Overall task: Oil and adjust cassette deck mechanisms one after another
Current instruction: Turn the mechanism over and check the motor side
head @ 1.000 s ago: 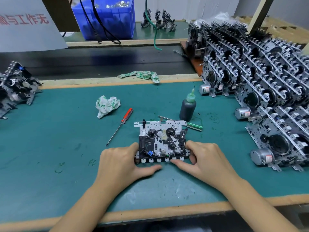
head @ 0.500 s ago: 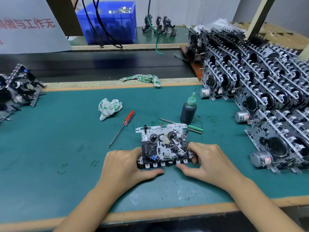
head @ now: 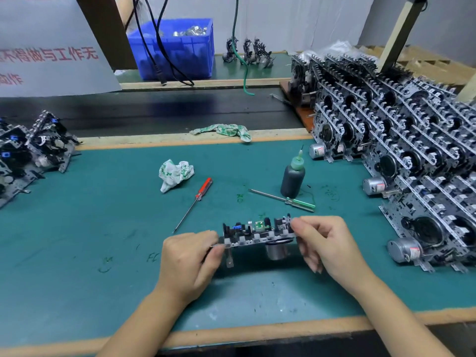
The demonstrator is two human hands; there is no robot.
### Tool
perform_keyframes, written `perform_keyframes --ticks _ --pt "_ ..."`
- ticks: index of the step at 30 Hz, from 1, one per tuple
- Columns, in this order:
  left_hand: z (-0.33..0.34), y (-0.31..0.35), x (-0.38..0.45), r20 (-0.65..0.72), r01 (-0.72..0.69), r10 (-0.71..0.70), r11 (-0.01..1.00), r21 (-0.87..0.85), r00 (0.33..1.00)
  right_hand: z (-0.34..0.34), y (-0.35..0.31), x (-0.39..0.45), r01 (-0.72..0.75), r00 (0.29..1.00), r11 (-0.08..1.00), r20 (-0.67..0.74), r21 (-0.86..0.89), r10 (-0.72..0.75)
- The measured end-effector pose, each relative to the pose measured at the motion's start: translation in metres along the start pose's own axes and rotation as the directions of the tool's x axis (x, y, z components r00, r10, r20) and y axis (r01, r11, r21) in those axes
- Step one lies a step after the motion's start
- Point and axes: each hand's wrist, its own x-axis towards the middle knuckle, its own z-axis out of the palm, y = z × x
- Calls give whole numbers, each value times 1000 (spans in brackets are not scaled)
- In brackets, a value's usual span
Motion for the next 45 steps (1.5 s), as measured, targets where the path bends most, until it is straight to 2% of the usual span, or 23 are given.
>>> perform_keyframes --ticks 2,5,7,9,11,12,15,19,22,24,40,45 --pt "3 -2 -3 -29 44 -46 998 -41 999 3 -2 1 -34 999 999 -12 24 35" --pt "7 -3 -1 -28 211 -213 976 -53 977 7 -6 3 -73 997 997 -25 -22 73" --pt "10 -4 3 -21 315 -315 949 -15 949 7 -5 4 -14 999 990 -49 -141 7" --pt "10 -5 7 -11 359 -359 933 15 933 4 -2 5 70 991 949 -85 -307 -101" --pt "4 -4 12 -20 325 -325 946 -11 946 -5 0 7 146 974 866 -84 -478 -210" --pt "2 -2 15 -35 273 -274 962 -21 961 -9 2 8 165 969 844 -77 -510 -236" --pt "-1 10 31 -58 114 -114 993 -2 992 -9 4 8 169 984 929 13 -328 -175" --pt "7 27 54 47 -18 18 1000 -1 999 -1 7 11 180 983 958 81 -224 -166" --pt "9 32 60 177 -11 26 996 -83 984 0 6 12 166 985 971 73 -175 -155" --pt "10 33 59 201 9 14 993 -117 979 0 5 13 167 985 972 76 -163 -157" --pt "17 31 58 94 -28 40 992 -122 995 2 5 14 64 992 998 112 0 -63" --pt "19 30 56 70 -47 57 990 -130 996 6 2 18 81 986 995 148 -52 -72"
